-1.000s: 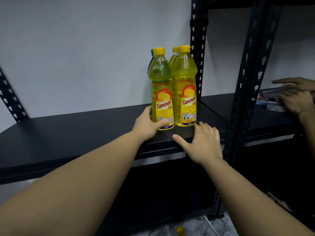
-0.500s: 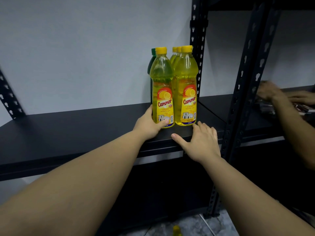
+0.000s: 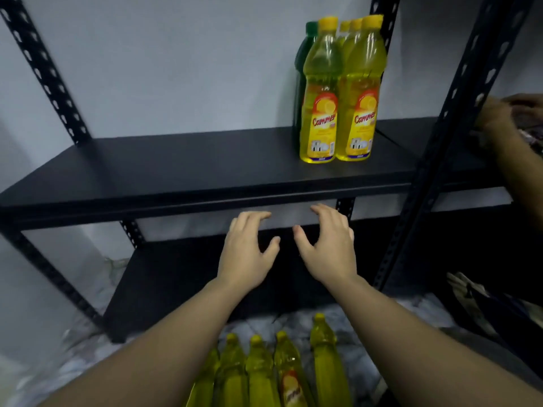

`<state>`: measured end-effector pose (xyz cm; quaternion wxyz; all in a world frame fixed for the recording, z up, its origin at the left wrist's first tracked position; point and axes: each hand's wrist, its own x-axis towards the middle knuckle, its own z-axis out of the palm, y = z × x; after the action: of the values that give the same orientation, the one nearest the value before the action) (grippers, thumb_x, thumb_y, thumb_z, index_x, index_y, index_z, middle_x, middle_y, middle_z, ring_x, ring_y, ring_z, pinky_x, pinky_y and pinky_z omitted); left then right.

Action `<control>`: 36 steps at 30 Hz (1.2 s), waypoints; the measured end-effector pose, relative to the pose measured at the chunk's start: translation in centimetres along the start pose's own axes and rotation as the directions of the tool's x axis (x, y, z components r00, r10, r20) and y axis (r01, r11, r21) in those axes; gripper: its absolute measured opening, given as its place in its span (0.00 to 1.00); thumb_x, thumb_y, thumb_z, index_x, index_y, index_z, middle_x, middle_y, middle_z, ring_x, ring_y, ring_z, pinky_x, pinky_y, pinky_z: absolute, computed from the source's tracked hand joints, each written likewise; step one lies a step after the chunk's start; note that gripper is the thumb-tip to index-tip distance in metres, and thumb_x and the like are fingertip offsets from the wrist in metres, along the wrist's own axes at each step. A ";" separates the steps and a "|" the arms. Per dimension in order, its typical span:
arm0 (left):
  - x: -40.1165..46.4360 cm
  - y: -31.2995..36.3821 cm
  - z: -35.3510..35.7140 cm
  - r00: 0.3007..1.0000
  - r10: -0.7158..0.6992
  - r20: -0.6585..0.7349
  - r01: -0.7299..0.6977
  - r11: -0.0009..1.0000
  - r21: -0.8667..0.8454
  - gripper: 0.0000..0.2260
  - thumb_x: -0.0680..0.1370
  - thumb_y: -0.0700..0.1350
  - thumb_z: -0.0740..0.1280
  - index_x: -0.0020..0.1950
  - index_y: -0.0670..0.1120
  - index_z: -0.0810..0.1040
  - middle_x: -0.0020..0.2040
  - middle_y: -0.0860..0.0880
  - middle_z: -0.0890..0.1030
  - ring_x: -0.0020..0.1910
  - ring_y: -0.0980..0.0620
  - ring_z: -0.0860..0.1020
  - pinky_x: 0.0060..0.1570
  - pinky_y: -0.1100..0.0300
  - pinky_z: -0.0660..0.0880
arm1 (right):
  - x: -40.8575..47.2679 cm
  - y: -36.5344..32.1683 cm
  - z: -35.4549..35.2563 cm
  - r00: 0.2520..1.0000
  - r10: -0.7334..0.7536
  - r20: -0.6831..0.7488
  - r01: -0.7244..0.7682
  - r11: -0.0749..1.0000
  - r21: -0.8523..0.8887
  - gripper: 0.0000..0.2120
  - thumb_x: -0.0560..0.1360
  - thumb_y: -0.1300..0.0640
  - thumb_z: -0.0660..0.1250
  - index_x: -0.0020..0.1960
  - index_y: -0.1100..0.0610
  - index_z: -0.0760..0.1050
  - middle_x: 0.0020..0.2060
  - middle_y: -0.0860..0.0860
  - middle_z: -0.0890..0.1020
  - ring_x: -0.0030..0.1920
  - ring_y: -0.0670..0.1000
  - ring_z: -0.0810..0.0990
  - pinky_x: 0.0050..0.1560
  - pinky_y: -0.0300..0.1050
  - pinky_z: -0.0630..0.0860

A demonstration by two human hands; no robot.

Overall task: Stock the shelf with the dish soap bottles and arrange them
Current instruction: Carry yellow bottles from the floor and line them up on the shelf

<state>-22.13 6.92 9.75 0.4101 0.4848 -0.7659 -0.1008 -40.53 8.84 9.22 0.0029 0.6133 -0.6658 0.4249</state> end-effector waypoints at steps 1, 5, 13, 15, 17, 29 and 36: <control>-1.6 -1.1 0.2 0.998 -0.059 0.026 0.058 0.998 0.011 0.22 0.79 0.50 0.73 0.72 0.50 0.75 0.66 0.53 0.76 0.66 0.54 0.72 0.67 0.53 0.73 | -1.0 0.0 0.8 0.999 0.018 0.039 -0.018 1.000 -0.003 0.27 0.79 0.41 0.65 0.73 0.54 0.70 0.70 0.49 0.75 0.73 0.51 0.68 0.72 0.54 0.64; -6.6 -4.7 1.3 0.939 -0.301 0.168 0.290 0.953 0.089 0.29 0.81 0.58 0.68 0.79 0.51 0.67 0.75 0.50 0.72 0.74 0.48 0.69 0.72 0.47 0.70 | -5.0 0.9 3.7 0.977 0.097 0.190 -0.092 0.995 -0.037 0.31 0.81 0.36 0.60 0.78 0.52 0.65 0.73 0.48 0.73 0.74 0.51 0.66 0.73 0.55 0.63; -13.0 -11.8 1.9 0.759 -0.599 0.255 0.523 0.794 0.309 0.34 0.81 0.63 0.66 0.82 0.50 0.61 0.76 0.46 0.69 0.74 0.43 0.67 0.70 0.44 0.72 | -12.5 1.0 11.3 0.857 0.195 0.478 -0.156 0.980 -0.120 0.38 0.80 0.31 0.54 0.83 0.50 0.54 0.78 0.49 0.66 0.76 0.54 0.63 0.71 0.56 0.65; -14.4 -12.7 2.2 0.718 -0.629 0.299 0.541 0.774 0.330 0.34 0.81 0.63 0.66 0.82 0.49 0.61 0.76 0.45 0.68 0.75 0.41 0.67 0.71 0.43 0.70 | -14.3 1.1 12.9 0.809 0.222 0.544 -0.164 0.974 -0.154 0.39 0.80 0.31 0.54 0.83 0.51 0.53 0.78 0.51 0.65 0.76 0.56 0.63 0.71 0.56 0.66; -16.0 -13.2 3.0 0.676 -0.656 0.336 0.555 0.753 0.353 0.35 0.81 0.63 0.66 0.83 0.48 0.60 0.77 0.44 0.67 0.75 0.40 0.66 0.72 0.43 0.69 | -16.0 1.4 14.2 0.765 0.282 0.580 -0.214 0.959 -0.183 0.39 0.80 0.30 0.55 0.83 0.51 0.52 0.79 0.52 0.65 0.77 0.57 0.62 0.73 0.57 0.65; -21.5 -14.6 11.2 0.395 -0.728 0.559 0.633 0.657 0.408 0.39 0.80 0.62 0.70 0.82 0.44 0.59 0.78 0.38 0.67 0.75 0.37 0.69 0.73 0.44 0.68 | -20.9 8.2 17.2 0.529 0.563 0.635 -0.333 0.826 -0.455 0.39 0.78 0.35 0.65 0.80 0.54 0.58 0.76 0.58 0.66 0.75 0.61 0.65 0.68 0.57 0.71; -24.0 -15.2 14.8 0.281 -0.732 0.621 0.673 0.611 0.417 0.35 0.80 0.57 0.71 0.80 0.43 0.62 0.74 0.40 0.74 0.72 0.39 0.74 0.64 0.53 0.72 | -22.9 10.9 19.1 0.296 0.680 0.670 -0.435 0.721 -0.540 0.45 0.77 0.35 0.68 0.81 0.60 0.56 0.75 0.61 0.69 0.70 0.63 0.74 0.64 0.53 0.76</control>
<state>-18.18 15.37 -20.85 -0.0467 0.6978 -0.5703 -0.4307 -33.93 15.40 -21.18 -0.3865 0.4567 -0.8003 -0.0403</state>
